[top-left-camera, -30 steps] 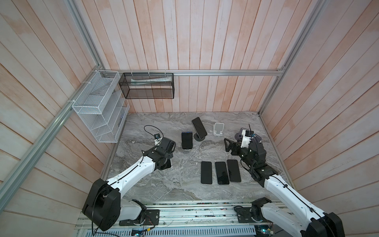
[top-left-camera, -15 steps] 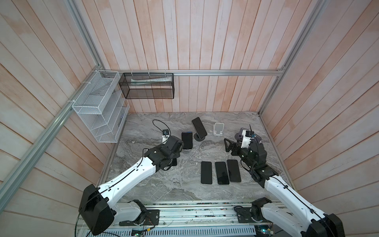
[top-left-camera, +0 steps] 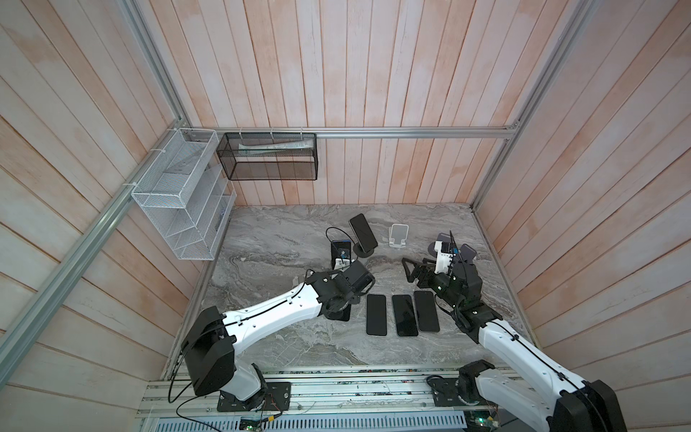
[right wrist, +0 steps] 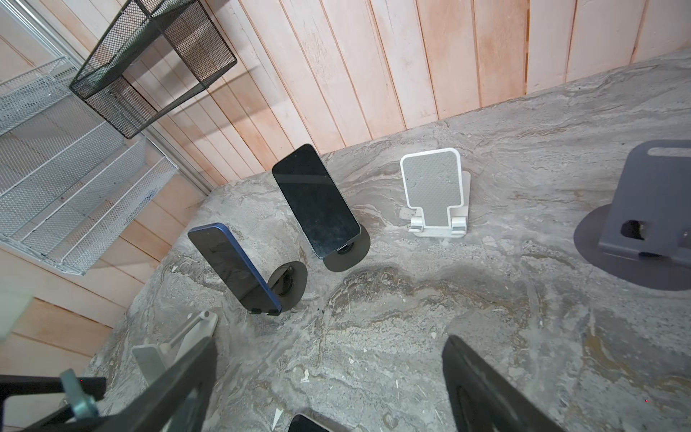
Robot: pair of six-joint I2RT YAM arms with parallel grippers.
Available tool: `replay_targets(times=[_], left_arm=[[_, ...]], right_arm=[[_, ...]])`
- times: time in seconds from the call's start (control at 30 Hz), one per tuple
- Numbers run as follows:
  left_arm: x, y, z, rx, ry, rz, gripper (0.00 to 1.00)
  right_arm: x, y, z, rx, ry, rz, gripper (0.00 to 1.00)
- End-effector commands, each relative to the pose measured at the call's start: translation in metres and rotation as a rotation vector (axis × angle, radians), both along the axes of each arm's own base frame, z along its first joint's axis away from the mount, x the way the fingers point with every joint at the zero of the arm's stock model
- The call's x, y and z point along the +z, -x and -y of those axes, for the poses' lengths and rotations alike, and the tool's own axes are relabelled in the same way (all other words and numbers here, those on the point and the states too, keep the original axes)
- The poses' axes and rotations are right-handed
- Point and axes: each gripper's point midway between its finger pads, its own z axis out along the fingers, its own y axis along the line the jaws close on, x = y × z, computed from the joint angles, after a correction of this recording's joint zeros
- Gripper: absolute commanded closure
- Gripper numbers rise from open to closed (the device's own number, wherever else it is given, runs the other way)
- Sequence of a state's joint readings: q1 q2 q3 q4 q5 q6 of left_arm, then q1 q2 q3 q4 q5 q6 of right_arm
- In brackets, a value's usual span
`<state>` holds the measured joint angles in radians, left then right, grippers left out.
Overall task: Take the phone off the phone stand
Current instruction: 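Lift the teal-framed phone off the white stand and carry it toward the robot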
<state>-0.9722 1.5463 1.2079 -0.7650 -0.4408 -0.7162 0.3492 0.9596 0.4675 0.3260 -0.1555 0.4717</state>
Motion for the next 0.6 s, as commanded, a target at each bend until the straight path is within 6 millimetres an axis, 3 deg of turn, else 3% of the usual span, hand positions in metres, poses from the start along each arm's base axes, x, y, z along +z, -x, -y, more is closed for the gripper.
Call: replay_targets(times=[0.0, 0.3, 0.57], left_arm=[[-0.002, 0.0, 0.021, -0.013, 0.059, -0.028, 0.48], [-0.049, 0.0, 0.033, 0.005, 0.015, -0.121, 0.48], [-0.068, -0.005, 0.045, 0.001, 0.005, -0.148, 0.5]], right_arm=[[0.01, 0.004, 0.0, 0.004, -0.025, 0.037, 0.06], [0.004, 0.001, 0.003, -0.013, 0.013, 0.009, 0.06], [0.002, 0.002, 0.001, -0.004, 0.012, 0.007, 0.06]])
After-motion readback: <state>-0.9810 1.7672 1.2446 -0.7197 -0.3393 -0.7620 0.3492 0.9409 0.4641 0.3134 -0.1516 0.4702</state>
